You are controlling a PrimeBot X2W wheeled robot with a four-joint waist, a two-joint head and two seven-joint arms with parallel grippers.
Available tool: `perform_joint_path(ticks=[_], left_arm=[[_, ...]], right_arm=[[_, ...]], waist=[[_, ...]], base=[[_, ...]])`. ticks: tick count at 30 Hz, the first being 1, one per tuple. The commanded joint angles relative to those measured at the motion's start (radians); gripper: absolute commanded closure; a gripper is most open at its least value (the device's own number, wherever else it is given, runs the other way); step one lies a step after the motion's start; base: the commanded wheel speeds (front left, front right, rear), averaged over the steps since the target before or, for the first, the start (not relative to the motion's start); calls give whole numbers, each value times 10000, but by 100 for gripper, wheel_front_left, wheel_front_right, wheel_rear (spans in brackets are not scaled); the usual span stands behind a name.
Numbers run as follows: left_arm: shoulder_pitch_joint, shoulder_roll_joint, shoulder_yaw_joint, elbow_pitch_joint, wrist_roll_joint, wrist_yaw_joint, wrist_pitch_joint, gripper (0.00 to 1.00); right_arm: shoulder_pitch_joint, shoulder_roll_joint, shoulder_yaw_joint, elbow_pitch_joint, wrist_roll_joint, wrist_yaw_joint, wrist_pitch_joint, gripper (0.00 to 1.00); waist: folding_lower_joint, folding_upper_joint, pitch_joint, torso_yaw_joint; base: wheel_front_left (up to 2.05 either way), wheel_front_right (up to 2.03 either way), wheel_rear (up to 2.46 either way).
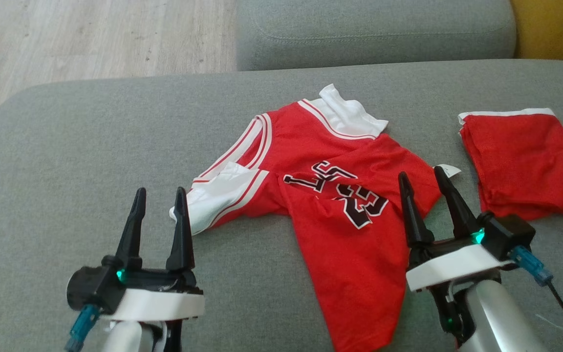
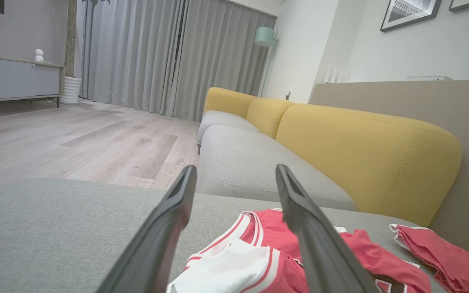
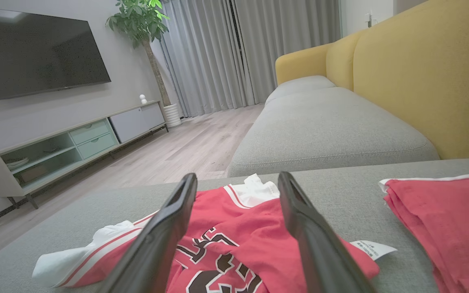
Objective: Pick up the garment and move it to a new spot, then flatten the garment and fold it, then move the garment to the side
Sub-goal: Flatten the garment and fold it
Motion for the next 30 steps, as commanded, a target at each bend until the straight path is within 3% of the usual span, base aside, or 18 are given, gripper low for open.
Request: perform_joint_path(ticks=[1,10,17,26,30], left_arm=[[-409,64,225,-292,-47,41,-51,0],[-570,64,145,-325,-24,-16,-51,0],[-859,64,-80,-361,-114,-14,-51,0],[-1562,64,-809,-335,-579,96,-51,0],[-1824,64,-1153,-333,-818,197,-51,0]], right_arm=[[-444,91,232,-269,-50,67,-108,0],[-718,91,12,-159,-458,67,-6,0],[-2050,89,-495,460,-1169,67,1324,0],[-5448,-197,-1649,3978,-2074,67,4239,0],[-6667,-527,-2207,5626,-2468,67,5013,0]], waist=[[0,0,-9,12],[0,0,249,337],[0,0,876,903],[0,0,1888,2082],[0,0,2251,2684]], base=[[0,0,0],[0,0,0],[0,0,0],[0,0,0],[0,0,0]])
